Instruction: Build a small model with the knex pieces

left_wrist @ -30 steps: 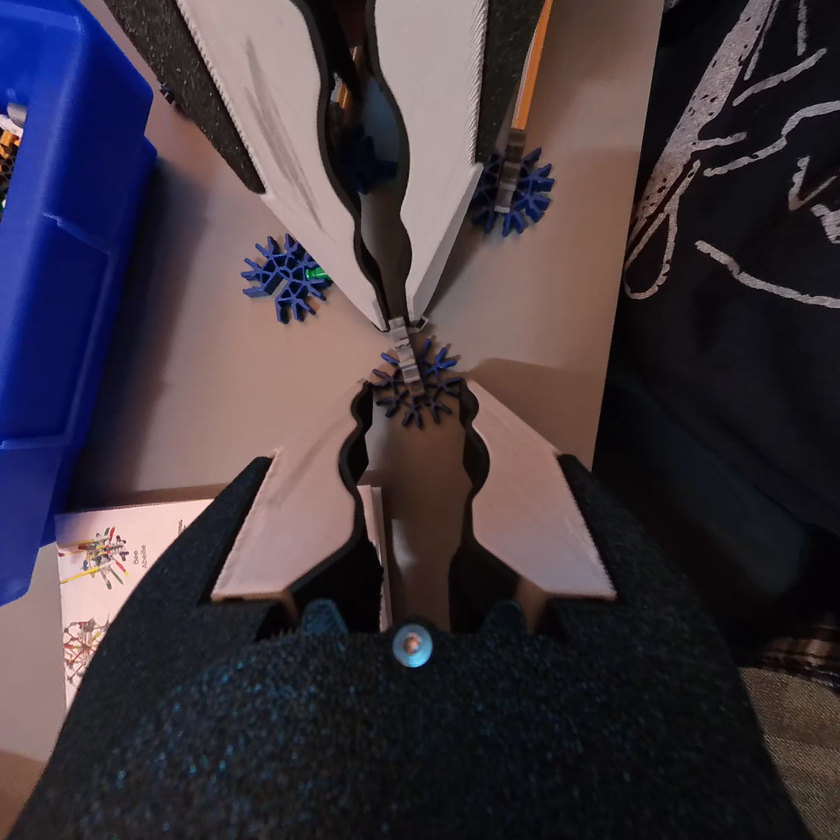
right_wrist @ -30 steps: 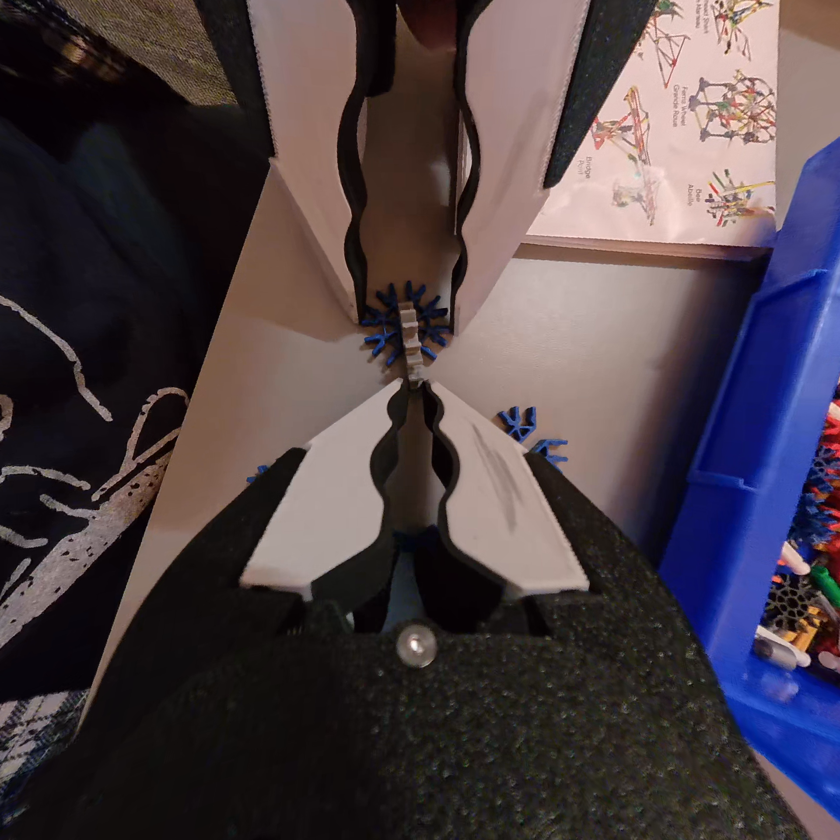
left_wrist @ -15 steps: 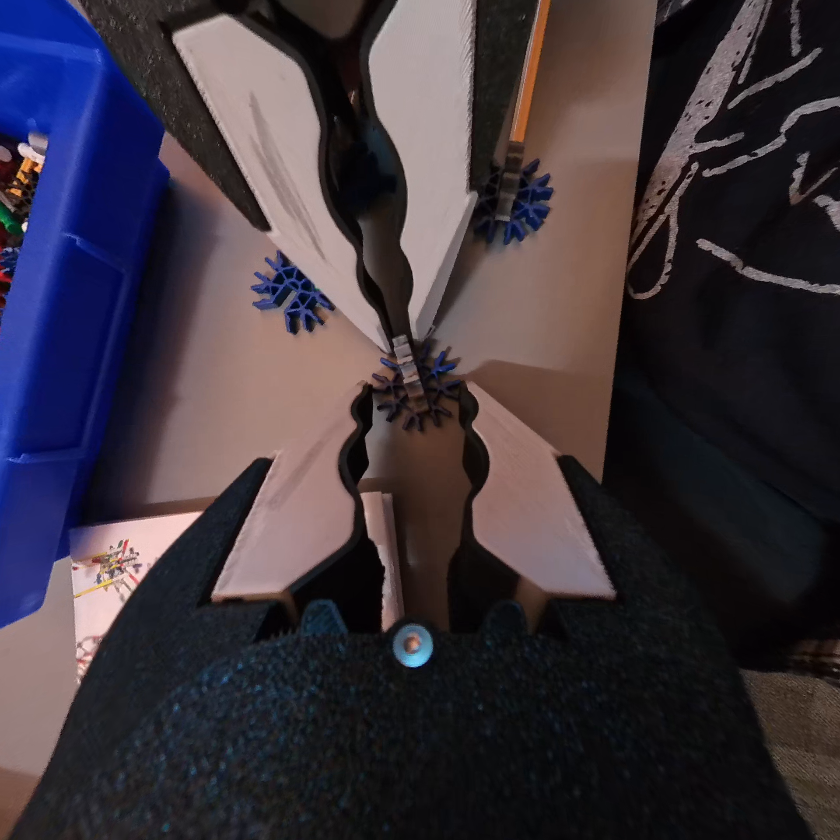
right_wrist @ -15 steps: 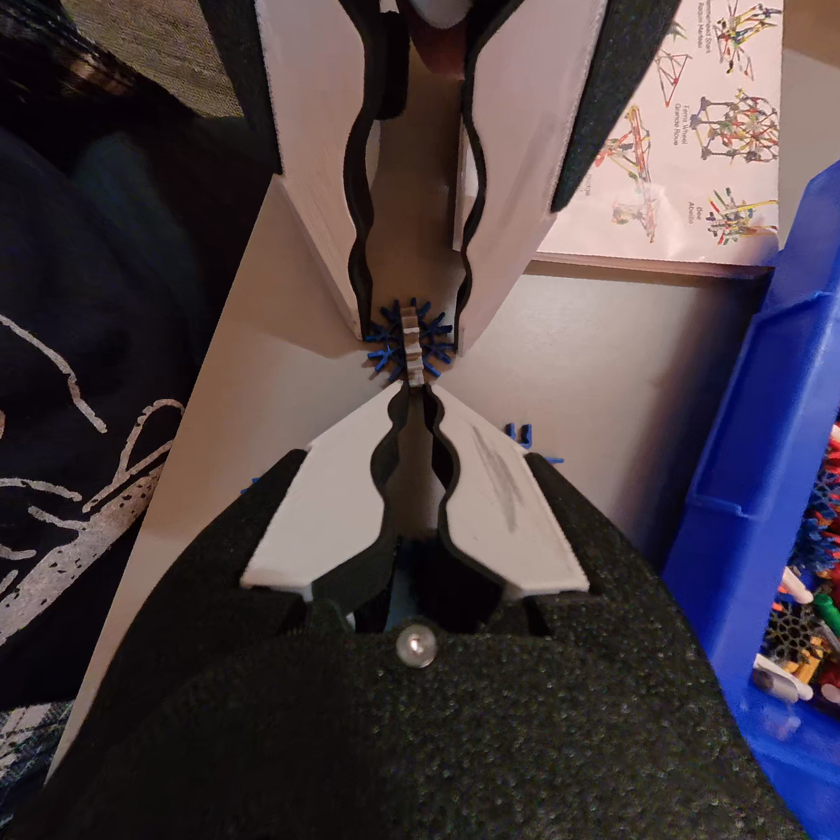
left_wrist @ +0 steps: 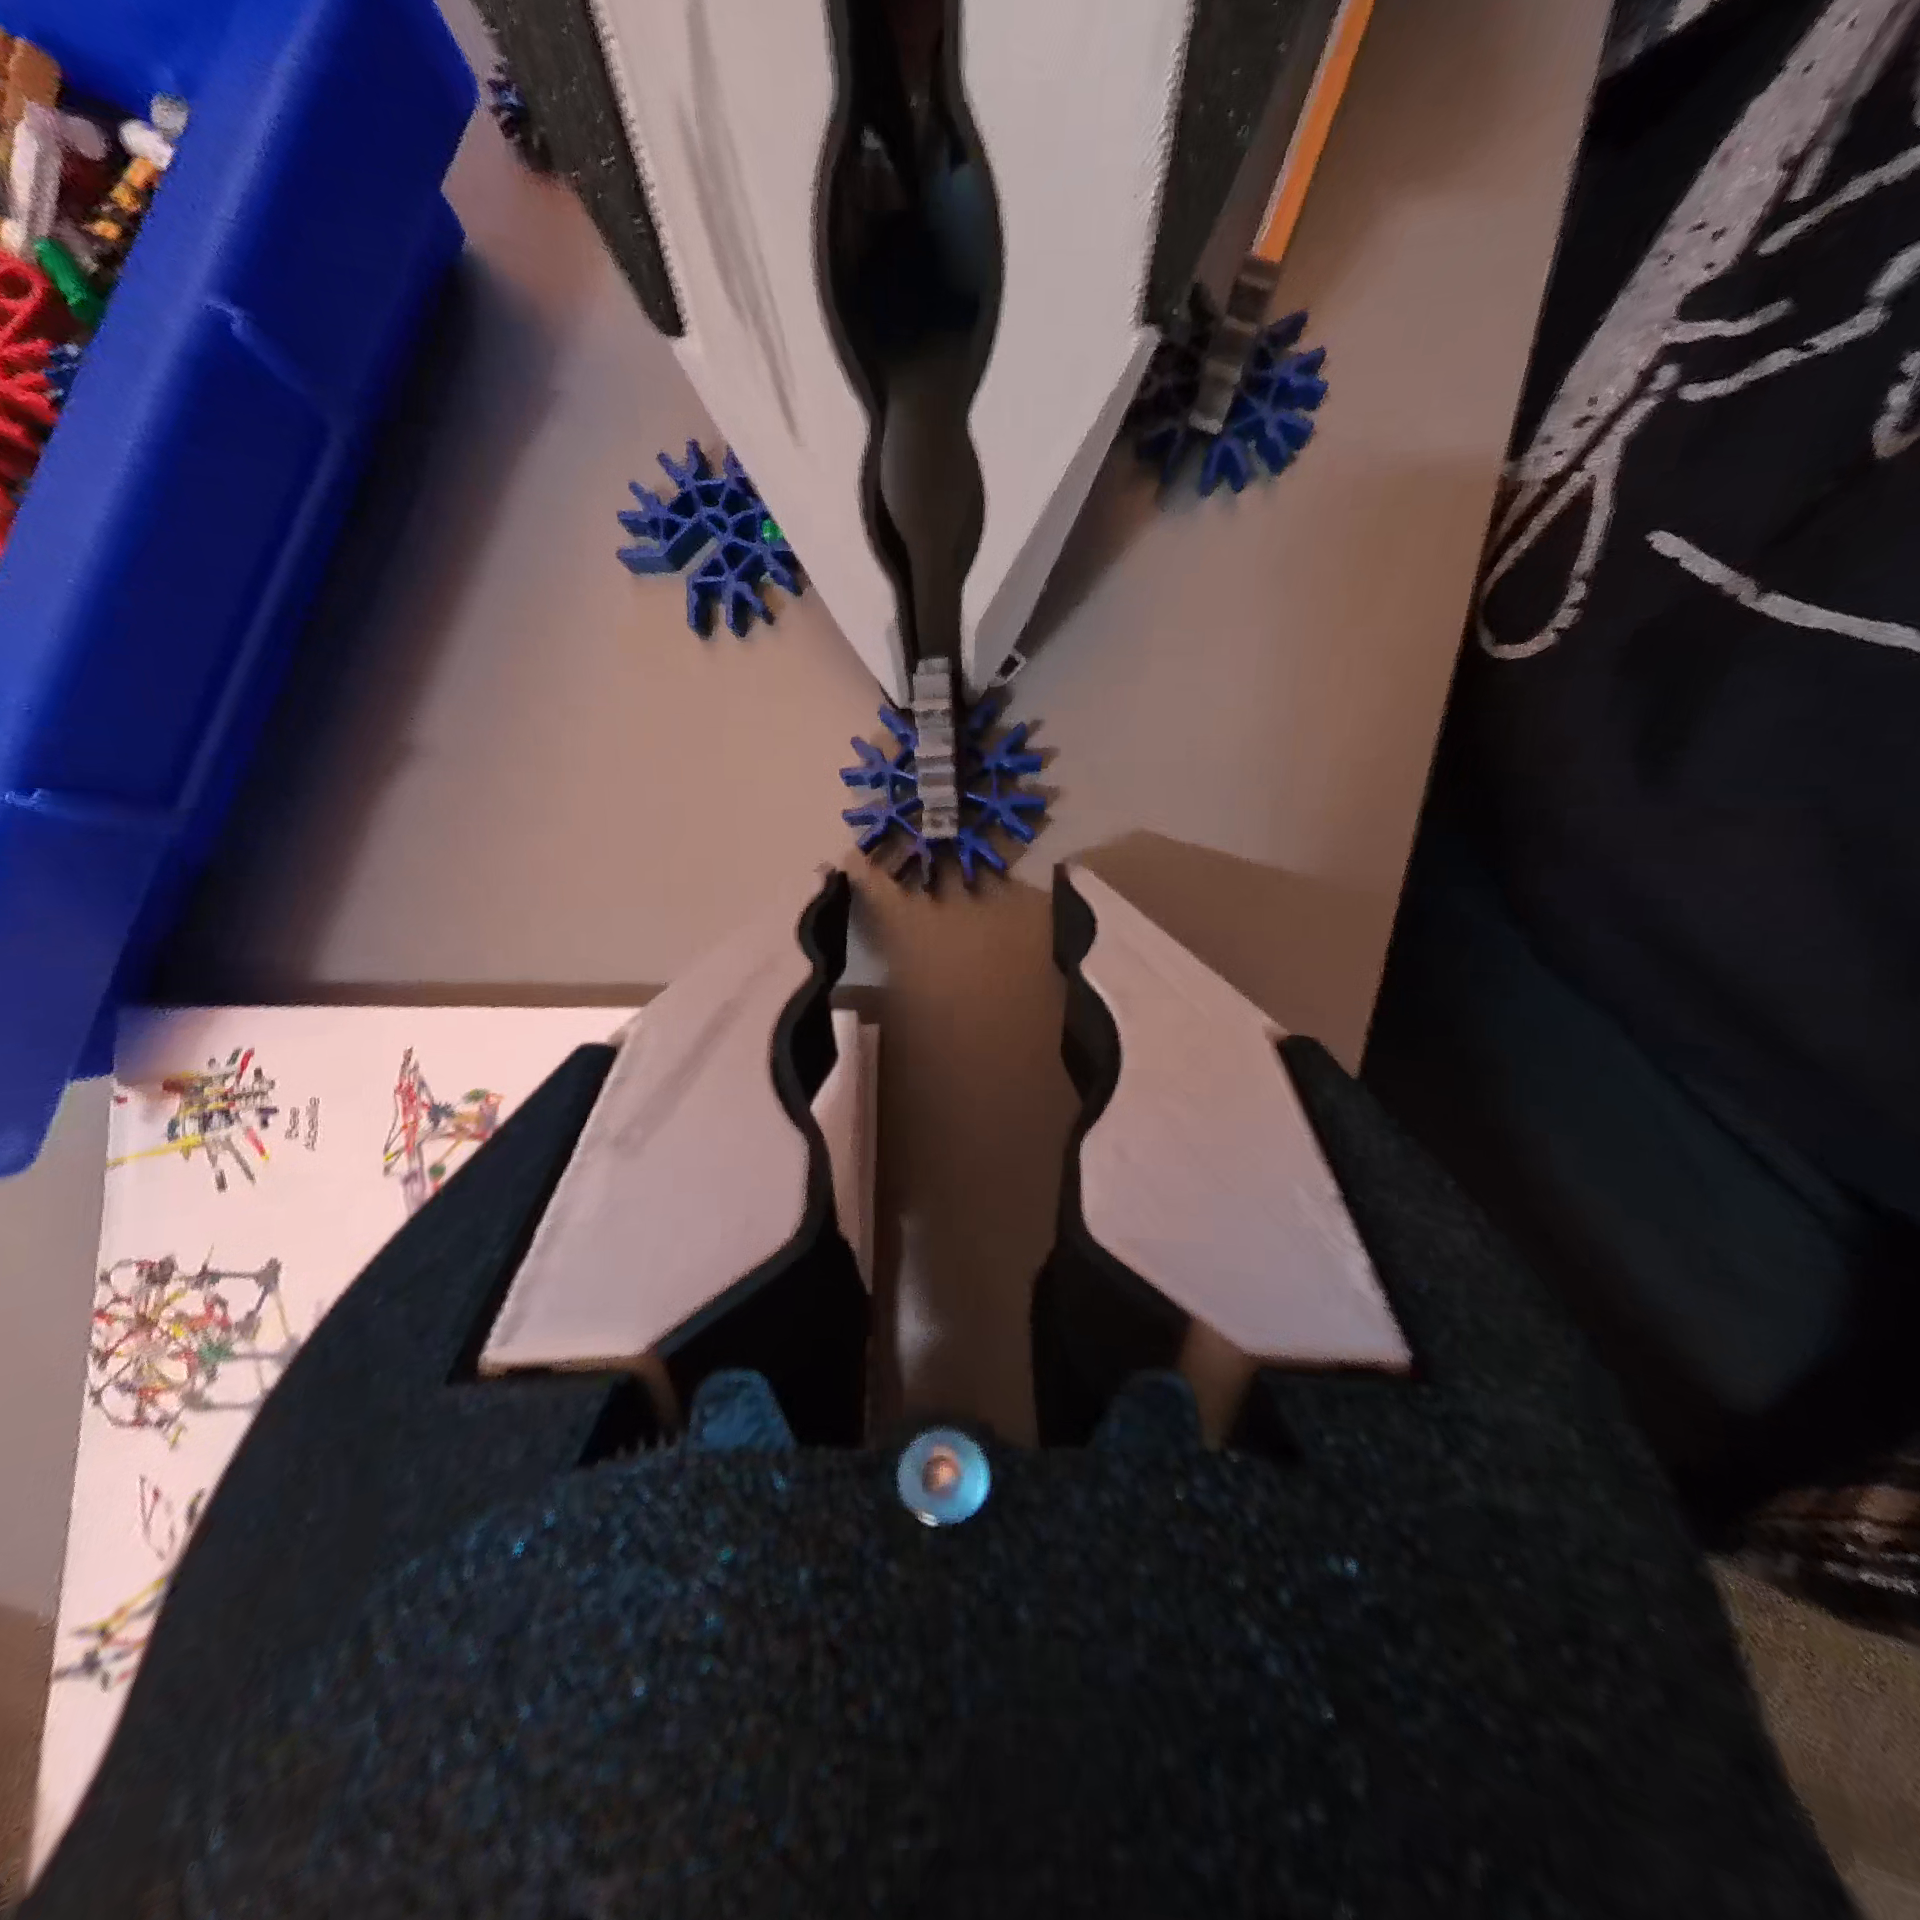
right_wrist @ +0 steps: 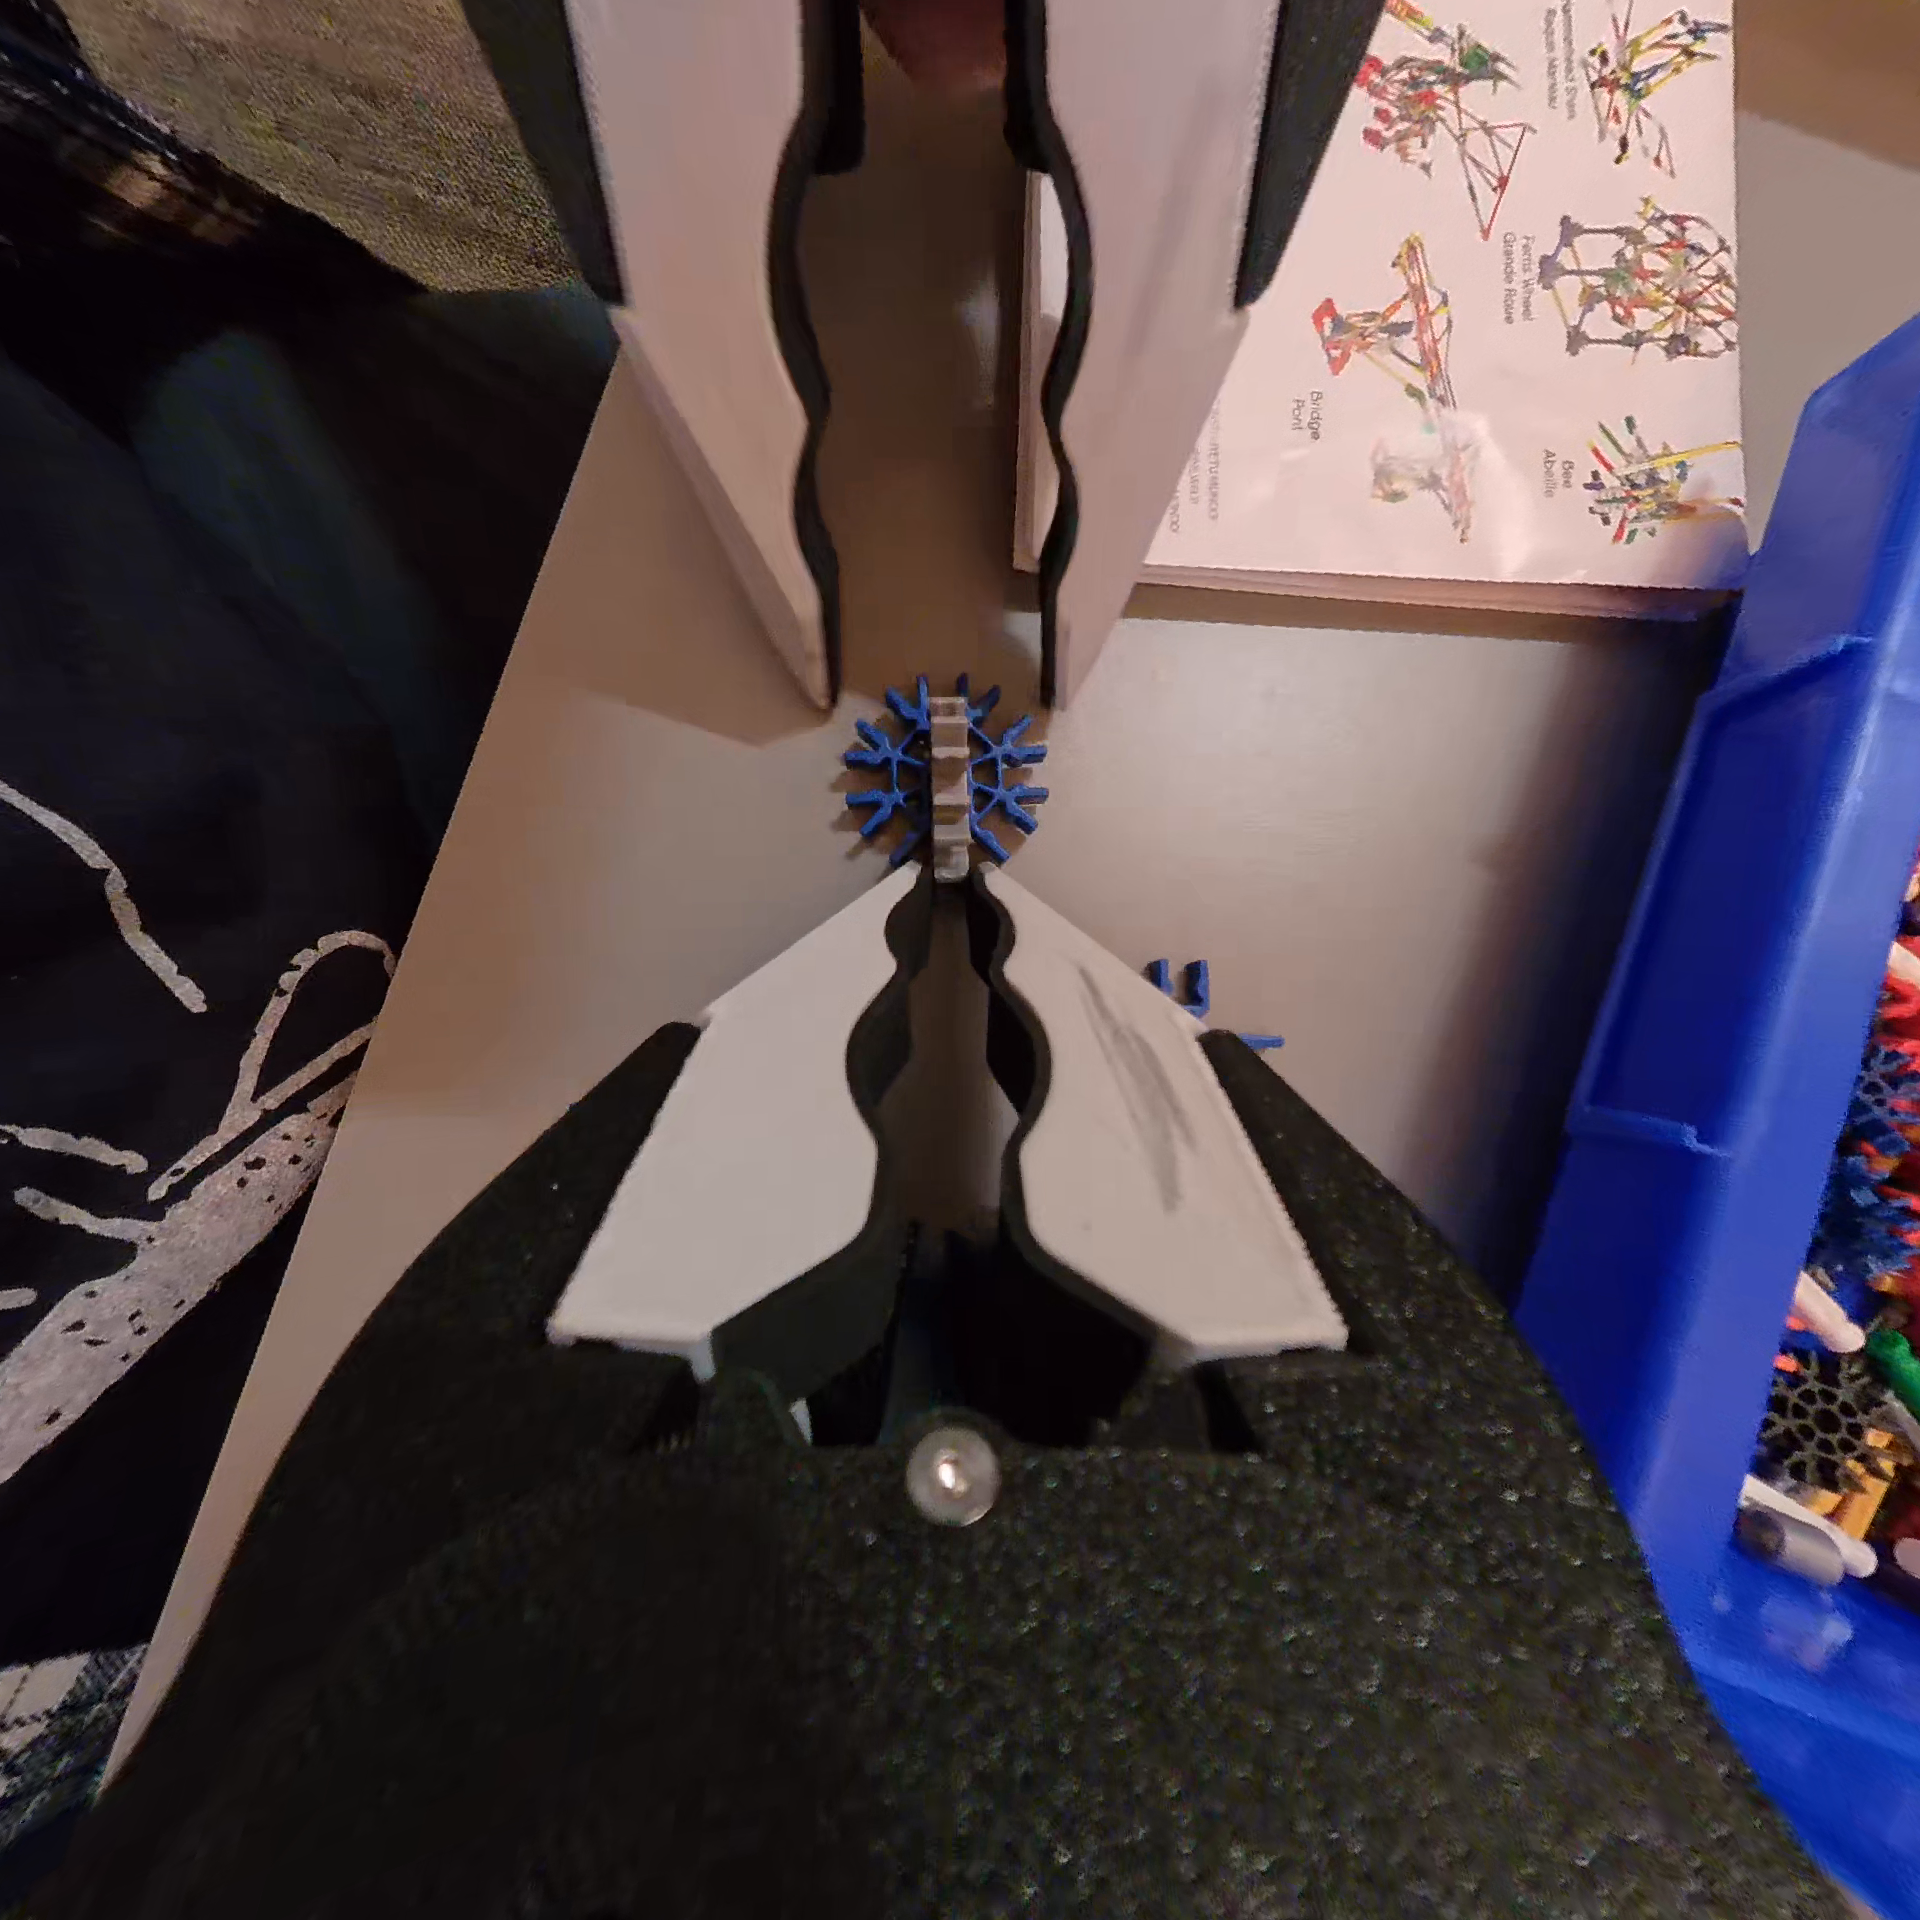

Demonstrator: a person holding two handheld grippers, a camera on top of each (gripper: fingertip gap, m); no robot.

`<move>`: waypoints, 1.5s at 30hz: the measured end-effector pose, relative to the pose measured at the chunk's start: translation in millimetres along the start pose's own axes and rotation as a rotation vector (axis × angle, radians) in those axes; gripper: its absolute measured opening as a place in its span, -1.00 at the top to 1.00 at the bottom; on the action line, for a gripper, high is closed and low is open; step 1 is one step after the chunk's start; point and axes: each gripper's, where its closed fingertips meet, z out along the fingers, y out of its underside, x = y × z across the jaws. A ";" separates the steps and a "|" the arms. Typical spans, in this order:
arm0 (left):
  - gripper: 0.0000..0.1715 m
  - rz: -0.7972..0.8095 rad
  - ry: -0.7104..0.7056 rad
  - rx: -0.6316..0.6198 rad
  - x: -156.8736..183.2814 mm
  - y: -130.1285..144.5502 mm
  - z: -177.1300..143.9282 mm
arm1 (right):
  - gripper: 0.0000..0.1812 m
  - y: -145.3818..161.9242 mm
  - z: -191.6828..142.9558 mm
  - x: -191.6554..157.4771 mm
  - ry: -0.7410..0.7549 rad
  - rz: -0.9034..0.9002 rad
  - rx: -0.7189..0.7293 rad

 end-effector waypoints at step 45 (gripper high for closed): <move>0.80 -0.022 0.016 0.059 -4.6 -6.7 6.4 | 1.00 2.8 -2.9 2.5 0.036 0.010 0.039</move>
